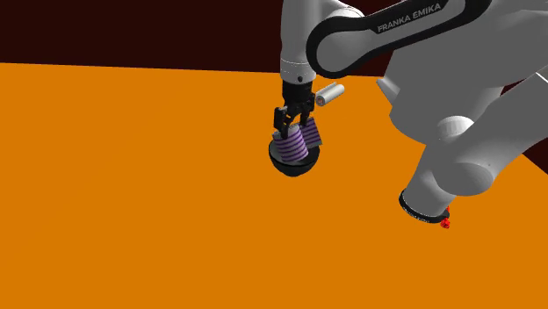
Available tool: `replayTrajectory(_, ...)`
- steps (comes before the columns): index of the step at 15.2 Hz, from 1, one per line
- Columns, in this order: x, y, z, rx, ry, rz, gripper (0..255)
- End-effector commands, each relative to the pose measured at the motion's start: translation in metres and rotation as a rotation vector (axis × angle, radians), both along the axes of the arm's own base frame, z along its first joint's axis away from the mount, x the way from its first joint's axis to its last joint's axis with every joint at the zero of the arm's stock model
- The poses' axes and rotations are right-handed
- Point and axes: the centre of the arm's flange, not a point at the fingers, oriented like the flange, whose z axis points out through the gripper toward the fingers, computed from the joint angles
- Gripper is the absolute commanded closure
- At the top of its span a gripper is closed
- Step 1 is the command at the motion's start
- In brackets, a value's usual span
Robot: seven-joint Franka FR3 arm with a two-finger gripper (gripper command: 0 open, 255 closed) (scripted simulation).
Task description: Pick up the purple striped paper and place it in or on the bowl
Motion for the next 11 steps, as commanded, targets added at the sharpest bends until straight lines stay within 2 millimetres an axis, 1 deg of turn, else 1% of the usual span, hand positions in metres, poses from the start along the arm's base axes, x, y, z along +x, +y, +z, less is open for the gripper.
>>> replayTrajectory(1,0.000,0.000,0.000,0.000,0.000,0.000,0)
replayTrajectory(5,0.000,0.000,0.000,0.000,0.000,0.000,0)
replayTrajectory(8,-0.001,0.001,0.040,0.000,0.000,0.000,0)
replayTrajectory(9,-0.001,0.002,0.050,0.000,0.000,0.000,0)
replayTrajectory(11,-0.001,0.002,0.050,0.000,0.000,0.000,0)
